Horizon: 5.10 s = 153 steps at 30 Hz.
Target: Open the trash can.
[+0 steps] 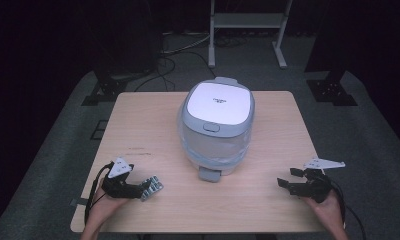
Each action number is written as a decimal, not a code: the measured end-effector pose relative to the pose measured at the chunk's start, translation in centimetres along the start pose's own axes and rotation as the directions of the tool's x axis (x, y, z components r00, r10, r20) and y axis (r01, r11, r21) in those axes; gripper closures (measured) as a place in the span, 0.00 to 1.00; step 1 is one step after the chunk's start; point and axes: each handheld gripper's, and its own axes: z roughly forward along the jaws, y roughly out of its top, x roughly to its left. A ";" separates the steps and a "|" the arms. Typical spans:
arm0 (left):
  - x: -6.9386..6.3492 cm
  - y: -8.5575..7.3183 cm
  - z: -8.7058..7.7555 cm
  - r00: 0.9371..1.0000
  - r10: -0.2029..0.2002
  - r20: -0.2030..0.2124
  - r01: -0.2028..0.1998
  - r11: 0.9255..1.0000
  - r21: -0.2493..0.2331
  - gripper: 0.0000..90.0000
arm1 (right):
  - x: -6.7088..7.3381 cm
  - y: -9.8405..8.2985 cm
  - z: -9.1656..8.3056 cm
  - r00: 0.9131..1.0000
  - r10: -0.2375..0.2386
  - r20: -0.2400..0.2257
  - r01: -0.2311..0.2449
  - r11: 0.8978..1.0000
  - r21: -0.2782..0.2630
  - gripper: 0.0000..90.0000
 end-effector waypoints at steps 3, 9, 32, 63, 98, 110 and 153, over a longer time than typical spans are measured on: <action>0.0 0.1 0.0 1.000 -0.004 0.000 0.004 1.000 -0.006 0.11 | 0.3 0.5 -0.2 1.000 -0.014 -0.021 0.014 1.000 -0.012 0.28; 0.0 0.1 -0.1 1.000 0.001 0.000 -0.001 1.000 -0.004 0.11 | 0.7 1.2 -0.5 0.998 -0.022 -0.056 0.021 0.999 -0.032 0.28; 0.0 0.1 -0.2 1.000 -0.006 0.016 0.006 1.000 0.005 0.11 | 3.8 7.7 -4.4 0.990 -0.091 -0.112 0.081 0.992 -0.094 0.29; -0.2 0.0 0.0 1.000 0.002 0.028 -0.002 1.000 0.009 0.11 | 7.5 15.8 -6.9 0.963 -0.232 -0.136 0.224 0.972 -0.066 0.29; 0.0 -0.2 -0.3 1.000 -0.006 0.021 0.006 1.000 0.014 0.11 | 12.1 23.2 -6.8 0.906 -0.355 -0.231 0.349 0.935 -0.069 0.55; 0.0 -0.3 -0.3 1.000 -0.002 0.007 0.002 1.000 0.024 0.11 | 14.3 25.0 -4.9 0.883 -0.398 -0.251 0.395 0.917 -0.065 0.74; 0.1 -0.5 -0.4 1.000 -0.004 0.009 0.003 0.999 0.034 0.11 | 16.9 26.5 -0.5 0.843 -0.442 -0.306 0.460 0.888 -0.015 0.94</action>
